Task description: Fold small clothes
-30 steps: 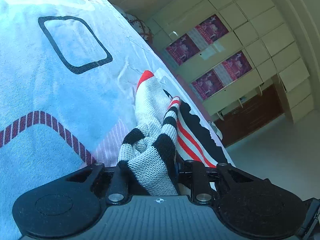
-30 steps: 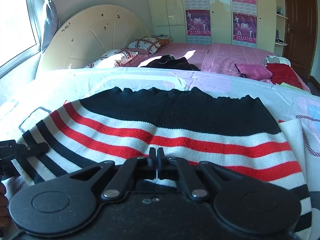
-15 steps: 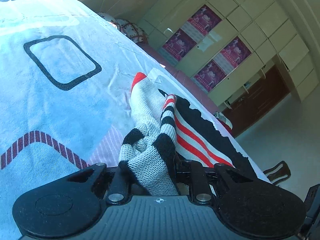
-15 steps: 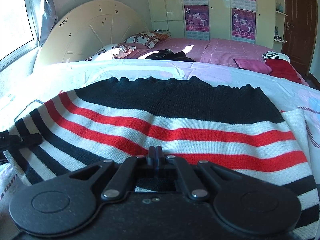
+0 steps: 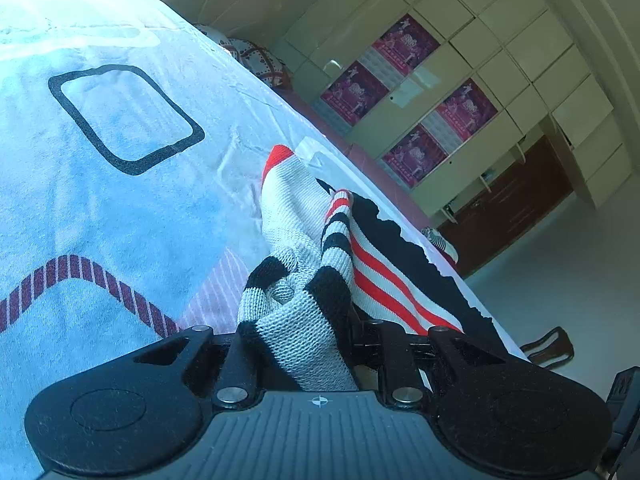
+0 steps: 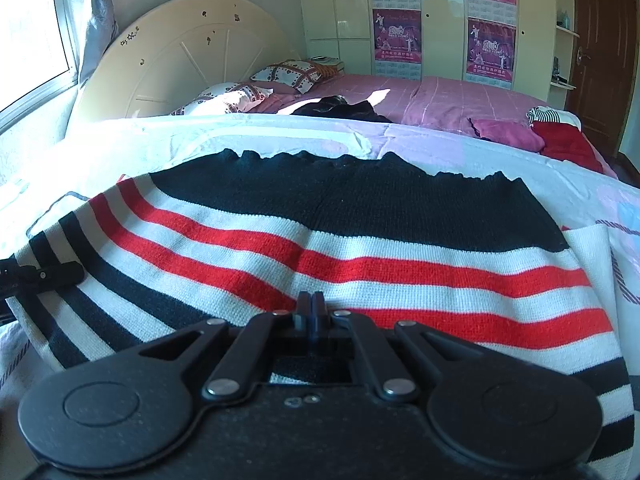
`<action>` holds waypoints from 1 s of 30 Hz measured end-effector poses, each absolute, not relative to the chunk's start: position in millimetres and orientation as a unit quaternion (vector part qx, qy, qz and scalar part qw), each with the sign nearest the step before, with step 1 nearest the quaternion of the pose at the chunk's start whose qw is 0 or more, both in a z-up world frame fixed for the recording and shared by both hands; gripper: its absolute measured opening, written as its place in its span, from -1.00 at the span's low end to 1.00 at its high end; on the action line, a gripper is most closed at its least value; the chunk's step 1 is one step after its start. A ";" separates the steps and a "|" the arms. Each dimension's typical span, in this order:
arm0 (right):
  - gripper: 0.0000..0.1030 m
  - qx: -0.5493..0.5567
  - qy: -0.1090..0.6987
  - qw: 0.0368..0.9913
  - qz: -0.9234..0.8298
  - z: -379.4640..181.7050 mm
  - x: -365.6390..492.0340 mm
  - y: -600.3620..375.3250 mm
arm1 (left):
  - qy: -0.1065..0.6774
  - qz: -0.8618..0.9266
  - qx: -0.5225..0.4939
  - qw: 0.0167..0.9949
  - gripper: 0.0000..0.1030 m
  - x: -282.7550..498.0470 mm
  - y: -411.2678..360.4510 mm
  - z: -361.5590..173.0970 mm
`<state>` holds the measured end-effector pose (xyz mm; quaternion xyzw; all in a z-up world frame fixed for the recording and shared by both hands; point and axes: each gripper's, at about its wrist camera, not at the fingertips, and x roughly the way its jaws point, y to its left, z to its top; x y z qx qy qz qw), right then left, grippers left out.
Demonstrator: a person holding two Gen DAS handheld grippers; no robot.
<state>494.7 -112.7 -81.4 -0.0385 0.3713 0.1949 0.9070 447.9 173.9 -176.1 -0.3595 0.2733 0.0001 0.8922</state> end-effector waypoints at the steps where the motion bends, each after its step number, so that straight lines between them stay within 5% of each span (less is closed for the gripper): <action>1: -0.99 -0.051 0.370 0.907 0.195 -81.1 494.1 -111.0 | 0.273 0.001 -0.359 0.892 -0.62 447.5 173.7 -175.5; 15: -0.99 -0.021 0.368 0.905 0.213 -85.2 497.0 -129.8 | 0.246 -0.034 -0.279 0.927 -0.63 449.5 135.9 -101.1; 30: -0.84 0.152 0.344 0.905 0.198 -64.7 474.4 -252.5 | 0.250 -0.186 -0.152 0.938 -0.63 477.8 -27.2 -24.2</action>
